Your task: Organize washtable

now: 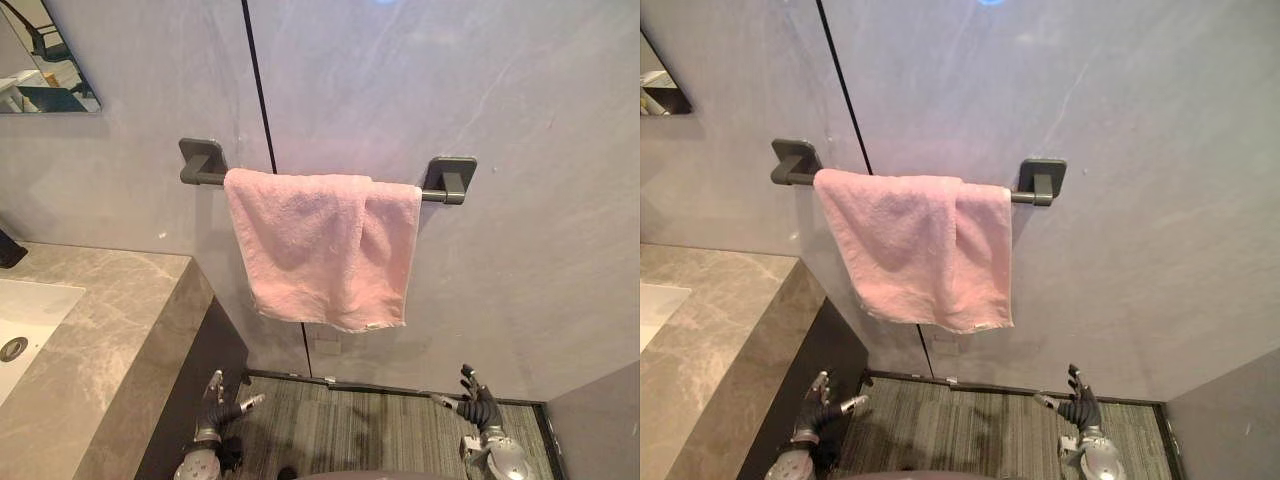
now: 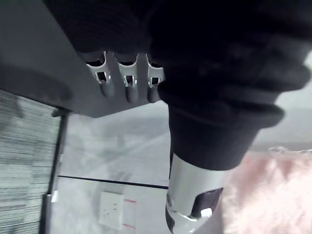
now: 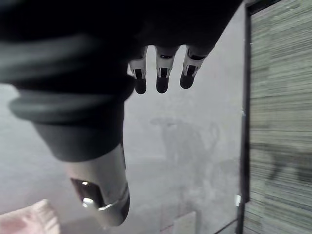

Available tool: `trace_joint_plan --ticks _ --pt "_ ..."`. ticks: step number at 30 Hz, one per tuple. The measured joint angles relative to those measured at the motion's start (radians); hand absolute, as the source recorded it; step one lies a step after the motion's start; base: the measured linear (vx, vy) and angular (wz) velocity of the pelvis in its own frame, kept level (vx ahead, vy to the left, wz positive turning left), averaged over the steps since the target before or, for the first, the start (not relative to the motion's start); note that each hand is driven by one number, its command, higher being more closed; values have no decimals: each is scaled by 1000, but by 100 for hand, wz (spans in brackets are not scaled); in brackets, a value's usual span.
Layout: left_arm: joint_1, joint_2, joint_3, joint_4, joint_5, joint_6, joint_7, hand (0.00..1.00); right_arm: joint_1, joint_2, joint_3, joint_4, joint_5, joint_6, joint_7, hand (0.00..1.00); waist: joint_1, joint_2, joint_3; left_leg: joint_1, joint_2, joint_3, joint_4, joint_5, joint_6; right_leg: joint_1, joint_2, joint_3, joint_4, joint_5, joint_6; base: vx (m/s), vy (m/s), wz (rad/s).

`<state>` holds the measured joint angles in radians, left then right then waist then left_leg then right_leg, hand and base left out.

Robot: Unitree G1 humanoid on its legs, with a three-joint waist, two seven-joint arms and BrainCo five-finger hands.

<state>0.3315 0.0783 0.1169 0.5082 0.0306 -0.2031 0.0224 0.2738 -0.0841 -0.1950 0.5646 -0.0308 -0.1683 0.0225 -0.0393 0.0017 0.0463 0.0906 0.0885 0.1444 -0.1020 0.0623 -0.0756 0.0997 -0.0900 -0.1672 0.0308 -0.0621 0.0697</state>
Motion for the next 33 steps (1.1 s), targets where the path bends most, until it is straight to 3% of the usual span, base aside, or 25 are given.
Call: trace_joint_plan --ticks 8,15,23,24,25,26,29,30,32,33 --pt "0 1 -2 195 46 3 15 0 -5 -3 -1 169 -97 24 -26 0 1 3 0 9 1 -1 0 -3 -2 -1 1 -2 21 -18 -1 0 0 0" --pt "0 5 -5 259 65 3 39 0 -13 -17 -5 258 -186 34 -45 0 2 5 1 11 -1 -4 0 -21 -7 -3 -1 -3 38 -39 2 -6 0 0" --pt "-8 7 -6 289 80 3 45 0 -48 -34 -16 308 -216 60 -46 0 9 1 12 27 -1 13 7 -25 -7 -18 -1 13 80 -62 -3 71 -3 -8" --pt "-27 7 -6 288 75 3 45 0 -78 -35 -16 314 -218 64 -46 0 24 9 30 25 -1 35 7 -25 -7 -53 -6 37 141 -83 0 -73 -1 -36" --pt "-42 7 -6 287 68 3 46 0 -98 -34 -12 314 -220 66 -47 0 30 -6 46 16 -4 47 8 -25 -7 -92 -15 48 199 -105 2 -91 -9 -28" --pt "-55 10 -7 286 61 3 46 0 -109 -32 -8 313 -223 67 -47 0 31 -4 49 6 -3 45 20 -26 -5 -112 -22 55 240 -120 4 -102 -37 14" --pt "-117 26 -36 262 57 4 48 0 -126 -23 19 310 -227 70 -49 0 34 -21 86 -93 10 -26 162 -80 6 -199 -30 149 463 -161 13 -87 -48 74" --pt "-125 27 -36 236 50 6 49 0 -106 -15 39 296 -226 72 -49 0 31 -41 86 -152 -3 -84 233 -101 7 -243 -43 199 654 -198 26 -49 -107 95" --pt "-127 31 -35 208 46 11 53 0 -83 -10 50 269 -223 76 -49 0 39 -72 73 -215 -21 -142 299 -104 -7 -241 -53 259 773 -198 38 -73 -254 102" --pt "-131 32 -34 204 39 13 57 0 -83 -12 48 262 -217 78 -50 0 53 -80 69 -254 -24 -149 336 -101 -14 -235 -41 290 764 -227 54 -128 -333 100"
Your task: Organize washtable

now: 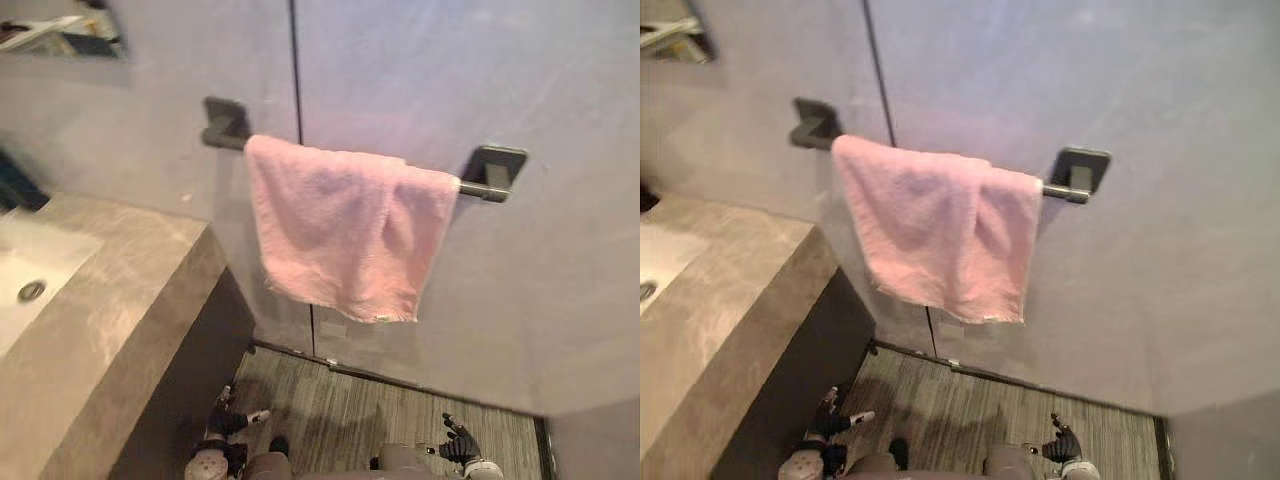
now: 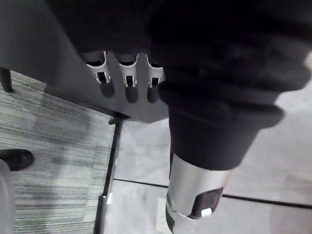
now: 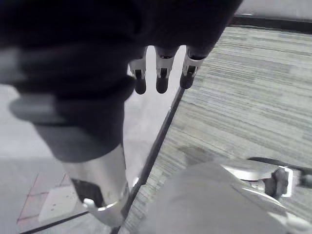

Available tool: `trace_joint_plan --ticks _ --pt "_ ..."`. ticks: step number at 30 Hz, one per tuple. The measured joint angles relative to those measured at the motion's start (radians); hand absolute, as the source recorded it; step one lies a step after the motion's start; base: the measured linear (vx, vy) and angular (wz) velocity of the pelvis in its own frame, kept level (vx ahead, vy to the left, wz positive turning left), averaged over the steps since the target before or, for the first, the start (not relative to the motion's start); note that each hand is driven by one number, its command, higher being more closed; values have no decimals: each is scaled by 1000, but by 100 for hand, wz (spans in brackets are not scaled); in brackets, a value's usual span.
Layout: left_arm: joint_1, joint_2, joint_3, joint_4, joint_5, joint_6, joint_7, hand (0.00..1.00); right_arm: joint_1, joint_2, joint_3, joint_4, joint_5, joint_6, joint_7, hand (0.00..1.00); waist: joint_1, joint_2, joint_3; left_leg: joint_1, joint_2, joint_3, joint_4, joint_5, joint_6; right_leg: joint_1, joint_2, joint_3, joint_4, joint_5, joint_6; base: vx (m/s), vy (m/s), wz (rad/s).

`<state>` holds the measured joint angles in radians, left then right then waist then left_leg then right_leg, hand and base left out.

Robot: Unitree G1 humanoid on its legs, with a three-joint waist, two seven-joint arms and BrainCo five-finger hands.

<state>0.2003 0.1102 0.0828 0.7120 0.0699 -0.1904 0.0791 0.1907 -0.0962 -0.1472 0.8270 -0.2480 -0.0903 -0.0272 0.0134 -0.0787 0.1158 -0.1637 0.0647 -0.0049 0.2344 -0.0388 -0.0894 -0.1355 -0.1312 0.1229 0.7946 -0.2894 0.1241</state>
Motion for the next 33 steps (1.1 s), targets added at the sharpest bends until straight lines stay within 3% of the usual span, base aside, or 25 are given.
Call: trace_joint_plan --ticks 2,4,5,6,7,10,12,13,15,17,18,19,21,23,28,32,33 --pt "6 -33 7 -22 -23 11 10 0 -18 -27 -4 -41 21 5 -8 0 15 17 13 -45 23 1 32 30 -17 30 44 20 -57 -65 -15 -184 -267 66" --pt "21 -63 2 -46 -45 12 12 0 -34 -32 -4 -81 45 4 -19 0 52 25 18 -79 36 4 35 63 -32 54 57 6 -139 -148 -45 -290 -284 24" --pt "23 -81 -11 -55 -66 12 14 0 -50 -33 -4 -109 61 0 -24 0 59 42 23 -129 51 -17 34 108 -44 49 75 -41 -188 -188 -89 -276 -236 60" --pt "17 -93 -17 -58 -74 12 14 0 -61 -38 -4 -113 70 -4 -30 0 53 70 30 -155 70 -35 10 151 -49 39 100 -81 -196 -185 -106 -452 -264 119" --pt "16 -105 -38 -81 -107 12 13 0 -76 -41 -4 -104 81 -3 -42 0 44 87 48 -147 100 6 -87 214 -37 19 117 -160 -212 -155 -155 -380 -172 127" --pt "26 -99 -41 -101 -109 20 14 0 -75 -26 -3 -101 91 5 -61 0 31 67 63 -143 109 114 38 153 -35 20 94 -242 -226 -131 -190 -296 -159 99" --pt "39 -95 -41 -138 -108 21 12 0 -78 -22 0 -108 102 4 -62 0 28 53 70 -141 116 161 237 31 -20 21 73 -283 -264 -92 -194 -266 -97 72" --pt "45 -96 -42 -155 -108 21 8 0 -72 -20 0 -109 102 4 -62 0 25 61 66 -122 143 195 342 -43 -15 27 72 -316 -298 -62 -199 -255 -51 61" --pt "41 -94 -41 -164 -108 21 7 0 -55 -18 -2 -108 103 4 -61 0 21 71 60 -55 183 238 433 -132 -14 37 72 -359 -332 -33 -200 -154 45 69" --pt "33 -93 -41 -157 -106 27 7 0 -54 -13 -27 -102 112 4 -62 0 -5 87 48 56 193 267 339 -168 -18 42 67 -412 -361 -9 -186 -117 104 94" --pt "6 -92 -42 -126 -104 30 6 0 -56 -9 -58 -84 121 4 -62 0 -30 101 38 127 157 268 150 -174 -35 34 62 -442 -389 14 -172 -125 118 77" --pt "-6 -90 -43 -113 -101 30 5 0 -64 -9 -68 -72 121 4 -61 0 -37 107 34 146 144 270 68 -166 -40 31 64 -455 -411 31 -165 -165 152 74" --pt "-24 -58 -45 -73 -98 35 -10 0 -79 4 -86 -31 121 4 -59 0 -40 95 25 188 108 271 -94 -88 -32 42 61 -461 -499 101 -148 -151 140 20" --pt "-14 -37 -44 -46 -96 41 -13 0 -69 9 -91 -11 121 4 -59 0 -42 102 21 213 94 283 -116 -77 -20 76 62 -447 -557 149 -135 -140 155 -14" --pt "-1 -20 -39 2 -86 42 -13 0 -54 10 -91 15 120 5 -57 0 -50 115 2 214 69 298 -133 -60 6 81 56 -423 -601 199 -119 -123 79 -10" --pt "10 -19 -33 17 -70 50 -13 0 -54 8 -86 23 120 7 -57 0 -51 111 2 196 53 290 -131 -49 16 78 42 -428 -614 216 -117 -140 41 5" --pt "8 -19 -33 14 -68 49 -13 0 -55 6 -80 23 120 8 -57 0 -52 100 8 160 51 265 -104 -50 16 69 32 -457 -610 215 -114 -130 -5 59"
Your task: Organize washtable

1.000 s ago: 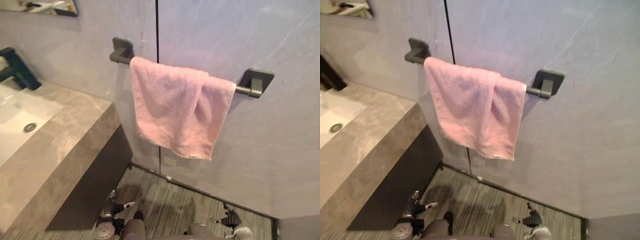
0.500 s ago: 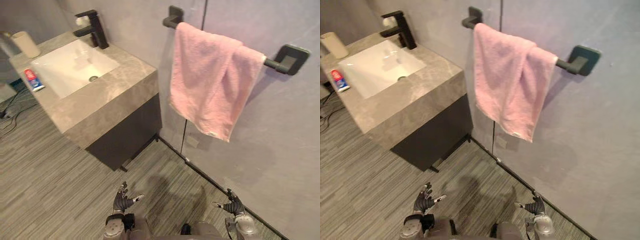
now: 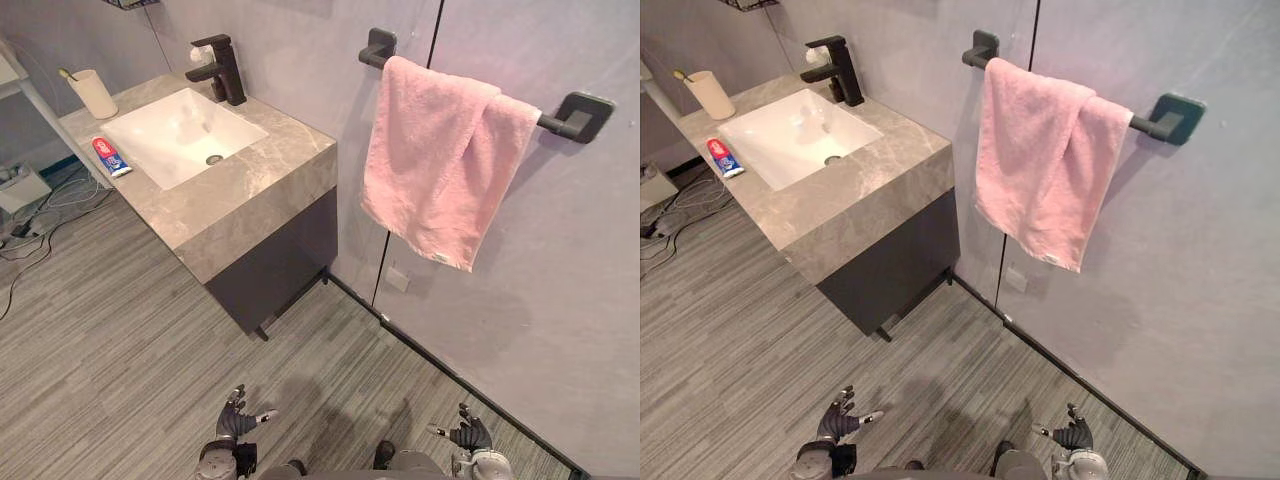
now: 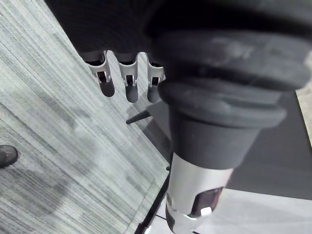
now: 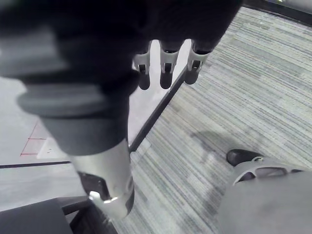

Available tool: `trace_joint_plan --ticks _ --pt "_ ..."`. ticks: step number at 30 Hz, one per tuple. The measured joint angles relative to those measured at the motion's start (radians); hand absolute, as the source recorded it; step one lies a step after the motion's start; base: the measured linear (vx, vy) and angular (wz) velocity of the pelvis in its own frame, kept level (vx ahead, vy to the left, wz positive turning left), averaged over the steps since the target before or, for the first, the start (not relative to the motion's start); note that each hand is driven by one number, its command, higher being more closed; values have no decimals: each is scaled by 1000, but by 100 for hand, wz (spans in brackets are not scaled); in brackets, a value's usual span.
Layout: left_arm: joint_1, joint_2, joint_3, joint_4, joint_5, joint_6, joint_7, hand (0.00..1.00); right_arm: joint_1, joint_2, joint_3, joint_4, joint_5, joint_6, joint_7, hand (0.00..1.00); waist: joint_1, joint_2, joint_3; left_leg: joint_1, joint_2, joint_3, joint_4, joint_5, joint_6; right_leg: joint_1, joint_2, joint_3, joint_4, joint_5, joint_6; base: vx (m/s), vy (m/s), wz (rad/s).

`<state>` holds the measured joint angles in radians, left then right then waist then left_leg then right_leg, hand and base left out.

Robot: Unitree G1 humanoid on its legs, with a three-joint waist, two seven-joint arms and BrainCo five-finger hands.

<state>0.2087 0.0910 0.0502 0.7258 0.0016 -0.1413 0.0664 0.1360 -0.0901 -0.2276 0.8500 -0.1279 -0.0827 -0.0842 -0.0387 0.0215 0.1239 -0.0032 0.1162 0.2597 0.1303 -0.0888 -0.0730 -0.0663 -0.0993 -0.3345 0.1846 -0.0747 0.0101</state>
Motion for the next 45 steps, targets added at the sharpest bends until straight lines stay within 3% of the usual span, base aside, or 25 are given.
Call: trace_joint_plan --ticks 4,8,10,11,13,15,17,18,19,20,21,22,25,28,30,31,32,33,35,36,37,38,40,44,45 --pt "-12 2 0 -49 -9 0 2 0 -24 -21 9 10 1 1 -7 0 5 -6 24 -151 2 -74 70 4 9 -27 -62 -179 26 2 -3 -136 4 124" --pt "-11 1 2 -52 -9 1 2 0 -30 -55 9 22 0 3 -9 0 0 -12 49 -187 85 77 109 1 16 31 -150 -356 22 10 29 -58 121 157" --pt "-5 -3 7 -49 -9 3 2 0 -34 -90 10 28 -1 5 -15 0 0 10 47 -181 131 170 96 29 3 67 -194 -430 21 23 80 7 316 131" --pt "-3 -5 28 -48 -9 5 4 0 -41 -98 10 33 0 9 -21 0 7 17 44 -177 108 197 89 60 25 84 -219 -448 15 34 112 25 334 90" --pt "-2 2 56 -47 -10 6 15 0 -60 -72 20 35 -1 12 -17 0 36 -4 45 -187 57 185 106 33 51 106 -247 -448 -21 51 135 43 333 60" --pt "-3 6 72 -46 -9 5 22 0 -76 -55 31 36 -1 13 -17 0 52 -4 43 -235 31 152 196 -28 72 119 -275 -452 -22 48 140 47 329 58" --pt "12 8 76 -46 -8 6 23 0 -107 -41 49 60 -1 15 -12 0 59 -9 45 -265 18 139 309 -112 94 131 -318 -449 19 52 169 71 297 31" --pt "38 9 75 -45 -8 7 22 0 -125 -34 67 69 -1 19 -5 0 62 -14 46 -269 3 134 361 -163 106 127 -360 -426 87 41 155 164 319 13" --pt "51 8 71 -45 -8 9 21 0 -134 -33 94 67 0 20 0 0 64 -19 45 -265 -20 127 381 -193 124 85 -396 -343 189 11 50 182 314 18" --pt "52 9 70 -46 -8 9 21 0 -138 -33 107 67 0 21 0 0 61 -22 47 -259 -34 118 381 -203 135 51 -407 -277 246 5 4 238 303 49" --pt "46 16 70 -50 -8 10 21 0 -139 -26 120 67 0 21 1 0 53 -30 53 -247 -62 87 367 -214 155 -5 -390 -122 374 -46 6 267 194 70" --pt "40 24 70 -51 -8 11 21 0 -133 -13 120 67 0 21 1 0 51 -44 62 -219 -83 59 348 -219 165 -52 -331 -1 486 -130 59 288 142 72" --pt "39 33 65 -52 -9 16 21 0 -116 5 137 66 1 20 1 0 52 -64 78 -109 -117 39 282 -226 176 -144 -211 27 590 -244 51 296 17 43" --pt "17 31 61 -52 -11 16 21 0 -110 0 150 45 9 19 0 0 44 -64 98 -52 -113 8 264 -244 154 -253 -120 -2 510 -248 43 337 -48 36" --pt "-4 32 40 -52 -11 15 21 0 -98 -3 147 24 26 17 -1 0 16 -57 101 -25 -101 -40 249 -258 129 -296 -69 8 385 -224 53 380 -72 74" --pt "-8 36 28 -50 -9 14 19 0 -75 -7 146 19 31 15 -1 0 -1 -61 98 12 -97 -72 235 -274 97 -298 -35 41 316 -112 9 478 -118 66" --pt "-8 36 28 -50 -9 14 18 0 -59 -7 146 13 32 15 -1 0 -1 -68 92 31 -98 -78 231 -280 85 -293 -30 50 319 -75 -15 529 -133 66" --pt "-13 27 29 -47 -8 15 19 0 -41 -12 146 7 36 15 0 0 2 -66 89 55 -83 -91 239 -293 61 -280 -21 49 337 -76 -64 558 -146 26" --pt "-12 16 29 -50 -9 15 17 0 -33 -16 144 -36 38 13 0 0 3 -44 87 20 -23 -60 377 -257 -21 -229 13 32 317 -112 -90 543 -158 -1" --pt "-11 9 29 -50 -9 15 16 0 -28 -16 145 -52 38 13 0 0 1 -33 91 4 -7 -47 442 -235 -42 -203 25 33 301 -115 -95 517 -157 -29" --pt "-5 -9 30 -52 -9 16 7 0 -15 -14 146 -72 41 13 0 0 2 -17 93 -32 27 -25 600 -150 -37 -140 49 47 258 -120 -104 495 -106 -56" --pt "2 -20 29 -57 -9 15 -1 0 -8 -7 147 -85 45 12 0 0 8 -20 96 -62 69 5 714 -160 -21 -74 59 76 219 -124 -110 493 -77 -63" --pt "4 -34 29 -75 -9 14 -2 0 -2 3 137 -99 53 10 -1 0 8 -22 95 -94 96 35 769 -179 6 5 62 120 170 -124 -110 455 -33 -59" --pt "4 -39 30 -96 -9 6 -2 0 6 16 97 -103 60 17 -6 0 29 -21 105 -254 84 1 708 -198 39 101 54 214 74 -171 -84 369 116 -64" --pt "7 -40 34 -91 -9 6 -1 0 8 13 86 -78 60 18 -7 0 37 -31 107 -299 37 -53 589 -195 32 116 30 246 78 -188 -63 302 274 -85"
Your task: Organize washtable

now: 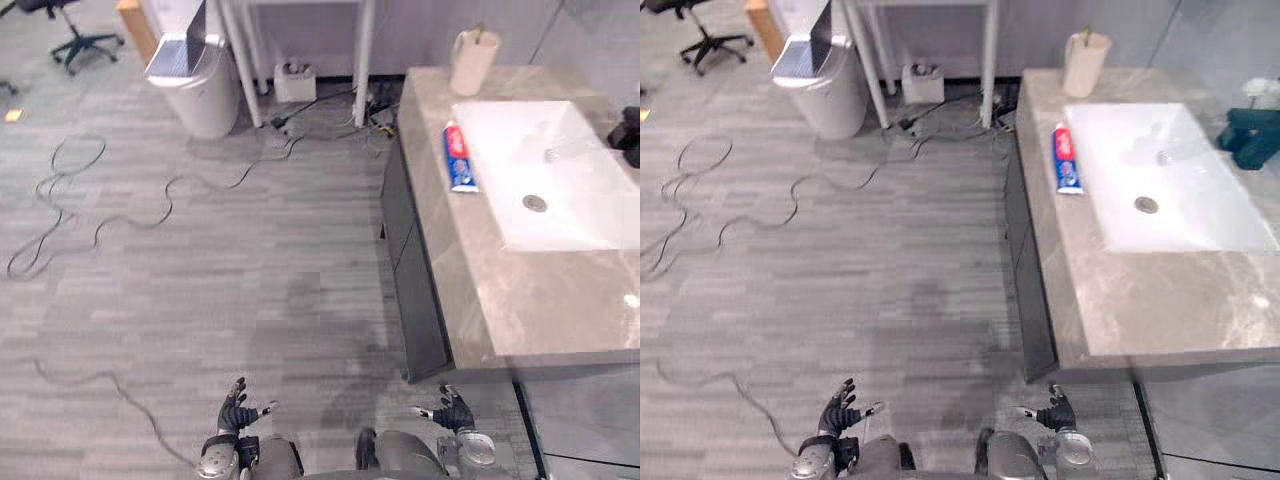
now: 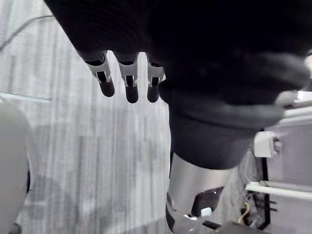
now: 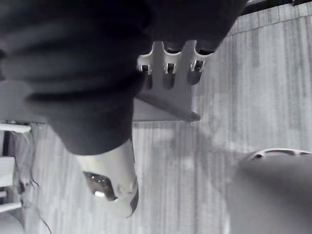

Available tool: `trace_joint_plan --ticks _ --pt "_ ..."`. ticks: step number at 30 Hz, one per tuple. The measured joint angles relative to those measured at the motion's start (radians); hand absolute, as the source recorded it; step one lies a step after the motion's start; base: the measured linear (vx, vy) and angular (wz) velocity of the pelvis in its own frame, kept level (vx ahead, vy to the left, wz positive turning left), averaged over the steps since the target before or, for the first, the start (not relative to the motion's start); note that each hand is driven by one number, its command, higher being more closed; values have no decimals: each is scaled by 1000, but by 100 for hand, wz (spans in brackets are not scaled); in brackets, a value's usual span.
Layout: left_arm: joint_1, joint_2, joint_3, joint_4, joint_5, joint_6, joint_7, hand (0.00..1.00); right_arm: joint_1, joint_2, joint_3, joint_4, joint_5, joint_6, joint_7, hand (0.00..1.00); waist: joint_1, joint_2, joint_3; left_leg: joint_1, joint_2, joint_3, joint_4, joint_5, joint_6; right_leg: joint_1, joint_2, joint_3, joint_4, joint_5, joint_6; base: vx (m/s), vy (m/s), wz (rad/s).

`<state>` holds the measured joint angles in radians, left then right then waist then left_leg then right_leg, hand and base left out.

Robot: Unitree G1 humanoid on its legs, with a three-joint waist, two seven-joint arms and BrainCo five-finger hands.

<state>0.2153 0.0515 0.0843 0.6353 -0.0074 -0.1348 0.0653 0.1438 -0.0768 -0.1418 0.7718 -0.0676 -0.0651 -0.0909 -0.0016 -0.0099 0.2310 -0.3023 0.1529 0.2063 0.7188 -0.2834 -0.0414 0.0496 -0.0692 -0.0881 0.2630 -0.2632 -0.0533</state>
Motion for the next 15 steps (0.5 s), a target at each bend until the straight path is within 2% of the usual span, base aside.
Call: trace_joint_plan --ticks 1,2,3,4,5,6,7,8,9,10,12,13,14,15 --pt "6 -3 -2 8 0 1 0 0 1 -6 -7 16 0 0 -1 0 19 -1 0 -19 -44 -66 -171 34 -52 4 -18 46 14 -24 29 315 312 -98" --pt "9 -7 -1 8 -1 0 0 0 1 -13 -5 22 0 -1 -1 0 22 8 -2 -15 -54 -104 -270 61 -74 1 -16 69 22 -39 47 342 374 -120" --pt "12 -12 -1 14 -2 1 1 0 1 -21 -7 28 0 3 -3 0 27 32 -9 10 -50 -128 -369 214 -63 9 -17 120 52 -71 83 375 369 -105" --pt "11 -6 4 18 -1 1 3 0 11 -2 5 25 0 2 1 0 26 -3 -18 27 -73 -94 -352 207 -21 21 -42 138 48 -78 96 379 337 -93" --pt "3 1 5 17 -1 0 3 0 14 9 11 16 0 -2 5 0 20 -14 -26 27 -77 -79 -338 183 -17 20 -52 145 48 -69 100 379 269 -66" --pt "-16 9 5 15 0 0 1 0 28 25 13 -14 -1 -5 5 0 18 -26 -31 19 -81 -65 -283 128 -2 21 -65 157 54 -61 110 334 249 -60" --pt "-21 10 -5 0 1 0 1 0 38 34 13 -34 -3 -6 7 0 18 -35 -35 34 -81 -29 -240 80 26 17 -80 191 96 -65 117 330 253 -69" --pt "-21 8 -10 -6 2 0 1 0 41 37 13 -43 -5 -6 7 0 20 -39 -36 51 -82 -7 -231 62 37 9 -87 208 143 -66 119 329 248 -81" --pt "-18 8 -20 -6 3 1 0 0 42 41 13 -57 -5 -7 8 0 18 -41 -36 101 -85 34 -230 30 53 -53 -100 224 296 -51 152 334 219 -85" --pt "-20 10 -49 -6 6 1 0 0 41 46 15 -62 -6 -8 9 0 14 -41 -37 151 -84 76 -236 2 68 -124 -112 228 469 -16 211 395 224 -93" --pt "-21 14 -56 -6 17 1 0 0 40 58 21 -62 -13 -7 11 0 14 -45 -36 221 -85 122 -257 -22 75 -204 -120 204 625 -18 207 315 128 -72" --pt "-21 16 -54 -6 18 1 1 0 40 65 23 -62 -21 -7 15 0 11 -45 -35 266 -83 145 -277 -29 76 -244 -125 160 680 -28 189 308 56 -75" --pt "-22 18 -54 -6 18 1 1 0 39 72 24 -62 -24 -7 24 0 8 -45 -33 319 -79 173 -313 -30 74 -293 -125 88 719 -48 154 358 35 -77" --pt "-23 19 -54 -6 18 0 1 0 36 72 27 -63 -26 -8 30 0 -2 -42 -33 354 -69 198 -338 -33 69 -326 -121 27 716 -61 134 300 13 -79"
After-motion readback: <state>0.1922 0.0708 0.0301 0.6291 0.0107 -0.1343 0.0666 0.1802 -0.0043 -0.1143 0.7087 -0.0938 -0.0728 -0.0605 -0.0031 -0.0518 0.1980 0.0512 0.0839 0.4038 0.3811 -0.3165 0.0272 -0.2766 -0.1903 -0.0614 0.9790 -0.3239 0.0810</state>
